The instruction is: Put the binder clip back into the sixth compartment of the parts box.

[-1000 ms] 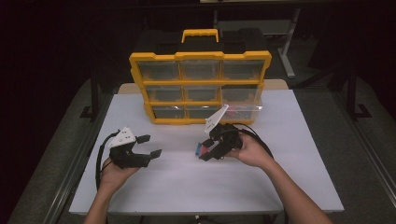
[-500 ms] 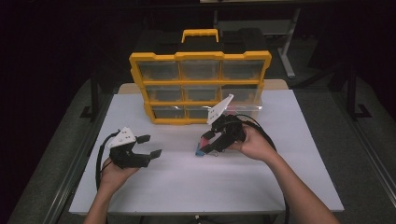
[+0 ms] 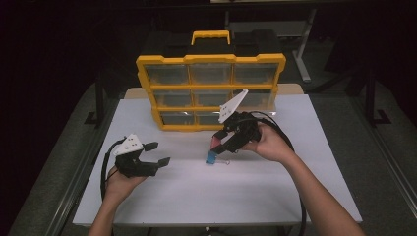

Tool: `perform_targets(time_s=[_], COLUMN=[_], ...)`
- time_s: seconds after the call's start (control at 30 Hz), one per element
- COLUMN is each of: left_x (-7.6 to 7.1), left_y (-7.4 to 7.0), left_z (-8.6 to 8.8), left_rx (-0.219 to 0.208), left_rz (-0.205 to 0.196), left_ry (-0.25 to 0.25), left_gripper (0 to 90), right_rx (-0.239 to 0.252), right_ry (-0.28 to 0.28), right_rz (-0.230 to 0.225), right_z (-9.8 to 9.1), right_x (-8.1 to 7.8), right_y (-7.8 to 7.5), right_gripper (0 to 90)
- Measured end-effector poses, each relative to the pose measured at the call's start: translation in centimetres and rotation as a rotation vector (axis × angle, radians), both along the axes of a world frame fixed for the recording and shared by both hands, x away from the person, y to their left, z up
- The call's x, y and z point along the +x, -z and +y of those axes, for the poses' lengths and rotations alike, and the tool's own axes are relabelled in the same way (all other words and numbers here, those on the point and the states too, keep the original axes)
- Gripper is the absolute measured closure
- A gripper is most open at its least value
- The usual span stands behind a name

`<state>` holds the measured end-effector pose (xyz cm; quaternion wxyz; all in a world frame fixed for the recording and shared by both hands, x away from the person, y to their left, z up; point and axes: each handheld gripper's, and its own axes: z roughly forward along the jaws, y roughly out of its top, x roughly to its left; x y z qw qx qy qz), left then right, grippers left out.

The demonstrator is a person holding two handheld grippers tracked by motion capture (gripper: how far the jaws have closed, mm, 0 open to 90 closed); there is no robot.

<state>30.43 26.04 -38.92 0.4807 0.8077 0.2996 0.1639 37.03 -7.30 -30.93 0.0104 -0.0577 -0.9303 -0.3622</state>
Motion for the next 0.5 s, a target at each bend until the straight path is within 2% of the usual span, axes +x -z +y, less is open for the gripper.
perform_targets(time_s=[0.17,0.23,0.5], left_x=[0.0,0.0,0.0], left_y=[0.0,0.0,0.0], left_z=[0.0,0.0,0.0], left_rx=[0.000,0.003,-0.005], left_rz=[0.001,0.000,0.000], left_ry=[0.000,0.002,-0.002], left_gripper=[26.2,26.2,26.2], right_rx=[0.005,0.028,0.030], right_ry=[0.007,-0.011,0.000], right_rz=[0.003,-0.016,-0.017], right_z=[-0.1,-0.2,-0.6], right_x=[-0.1,0.1,0.2], right_y=[-0.9,-1.3,-2.6], right_gripper=[48.6,48.6,48.6])
